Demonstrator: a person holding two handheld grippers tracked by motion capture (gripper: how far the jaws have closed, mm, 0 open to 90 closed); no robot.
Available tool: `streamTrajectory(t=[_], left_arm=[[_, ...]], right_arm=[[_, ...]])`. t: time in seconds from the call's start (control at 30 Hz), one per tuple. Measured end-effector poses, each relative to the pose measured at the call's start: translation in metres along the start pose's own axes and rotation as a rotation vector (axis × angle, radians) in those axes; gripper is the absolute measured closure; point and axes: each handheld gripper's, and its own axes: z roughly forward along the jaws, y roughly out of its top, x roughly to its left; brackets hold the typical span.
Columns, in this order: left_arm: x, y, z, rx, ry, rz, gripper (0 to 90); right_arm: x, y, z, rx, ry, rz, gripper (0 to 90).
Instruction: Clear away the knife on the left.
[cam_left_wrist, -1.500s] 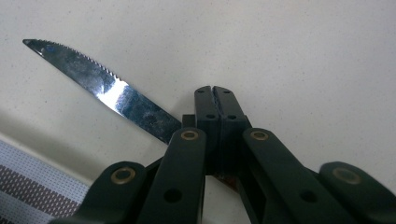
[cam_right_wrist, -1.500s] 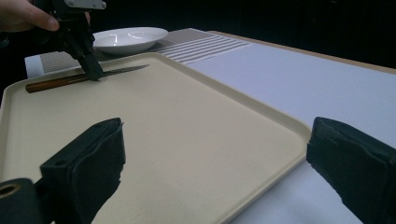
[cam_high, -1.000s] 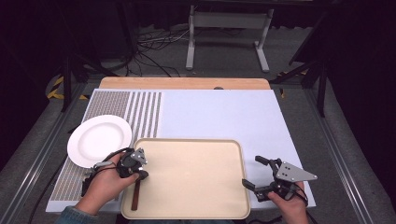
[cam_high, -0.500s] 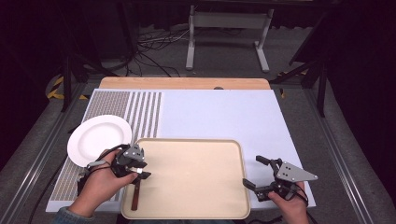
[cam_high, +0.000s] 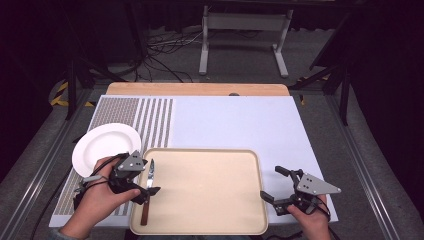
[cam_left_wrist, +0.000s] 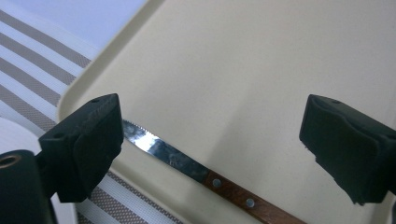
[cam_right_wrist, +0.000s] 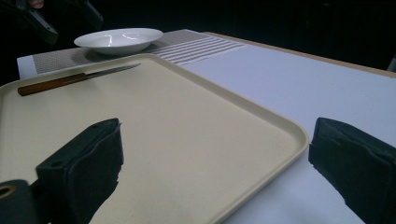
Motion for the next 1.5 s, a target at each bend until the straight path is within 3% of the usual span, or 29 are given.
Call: streamTrajectory(t=[0.3,0.5,0.57,0.63,0.67,0.87,0.9,1.07,1.17,1.33,1.5], left_arm=[[0.007,-0.017,-0.014,-0.131,0.032,-0.032,4.2],[0.010,-0.031,-0.021,-0.196,0.045,-0.002,3.4],[0.011,-0.037,-0.024,-0.222,0.066,0.011,2.4],[0.012,-0.040,-0.026,-0.239,0.064,0.011,2.4],[0.013,-0.047,-0.030,-0.275,0.063,0.009,2.3],[0.013,-0.064,-0.034,-0.328,0.082,0.008,1.7],[0.013,-0.069,-0.036,-0.353,0.101,0.003,1.7],[0.015,-0.090,-0.040,-0.412,0.115,-0.021,1.0],[0.015,-0.101,-0.041,-0.472,0.120,-0.040,1.2],[0.016,-0.115,-0.038,-0.492,0.098,-0.082,1.3],[0.017,-0.124,-0.036,-0.512,0.091,-0.095,1.5]], right_arm=[[-0.001,-0.001,0.000,0.006,-0.006,0.001,3.5],[-0.001,-0.001,-0.001,0.004,-0.007,-0.003,3.6],[-0.001,-0.001,-0.001,0.005,-0.006,-0.003,3.6],[-0.001,-0.001,-0.001,0.002,-0.007,-0.003,3.6],[-0.001,-0.001,-0.001,0.002,-0.007,-0.002,3.7],[-0.001,0.000,0.000,-0.001,-0.008,-0.008,3.6],[-0.001,0.000,0.000,-0.001,-0.007,-0.005,3.7],[-0.001,-0.001,0.001,0.004,-0.007,-0.003,3.7],[-0.001,-0.001,0.001,0.006,-0.006,-0.004,3.6],[-0.001,-0.001,0.001,0.004,-0.006,-0.004,3.7],[-0.001,-0.001,0.001,0.003,-0.006,-0.003,3.7]])
